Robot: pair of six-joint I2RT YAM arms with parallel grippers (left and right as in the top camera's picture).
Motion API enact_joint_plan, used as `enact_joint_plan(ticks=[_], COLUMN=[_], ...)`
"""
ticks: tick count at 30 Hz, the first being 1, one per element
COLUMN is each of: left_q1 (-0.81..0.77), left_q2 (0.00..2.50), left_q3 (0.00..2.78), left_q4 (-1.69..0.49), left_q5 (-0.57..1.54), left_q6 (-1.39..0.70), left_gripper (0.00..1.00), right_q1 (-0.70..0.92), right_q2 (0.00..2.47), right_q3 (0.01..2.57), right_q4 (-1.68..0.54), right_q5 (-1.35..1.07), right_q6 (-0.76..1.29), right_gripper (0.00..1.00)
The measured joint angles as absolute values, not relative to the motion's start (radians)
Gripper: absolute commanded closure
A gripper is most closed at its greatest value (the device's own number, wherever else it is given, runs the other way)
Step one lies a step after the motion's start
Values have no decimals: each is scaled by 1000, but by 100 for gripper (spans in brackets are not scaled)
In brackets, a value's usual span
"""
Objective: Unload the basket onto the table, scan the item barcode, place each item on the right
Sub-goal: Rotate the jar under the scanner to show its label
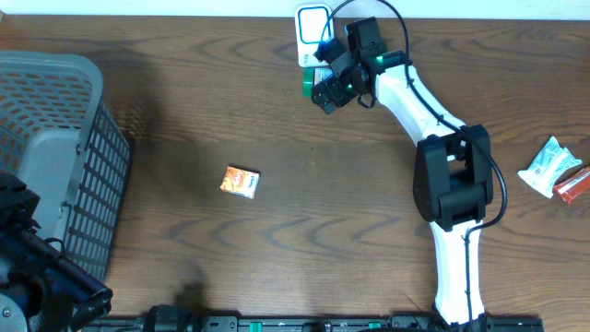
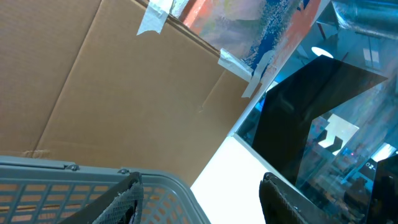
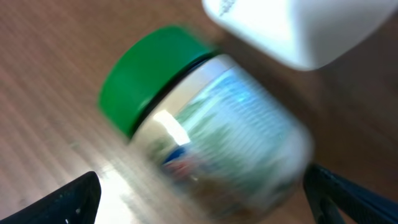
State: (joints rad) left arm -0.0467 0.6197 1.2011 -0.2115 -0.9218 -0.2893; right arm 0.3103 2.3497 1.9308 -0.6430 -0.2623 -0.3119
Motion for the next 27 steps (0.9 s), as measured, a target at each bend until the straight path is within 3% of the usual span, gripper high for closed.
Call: enact_joint_plan(ticks=[15,27], left_q1=[-47,-47], left_q2=[620,620], left_q3=[1201,1201], left_q4=[-212,-212], left_q5=[-921,-921], left_q6=[-289,-289], left_gripper=[39,39], right_q1=[355,355], right_q2=[2349,2299], right_q3=[1931,1930], right_q4=[-800,-667], right_q5=[-323,-249], right_q6=[-347,-321], right_gripper=[1,1])
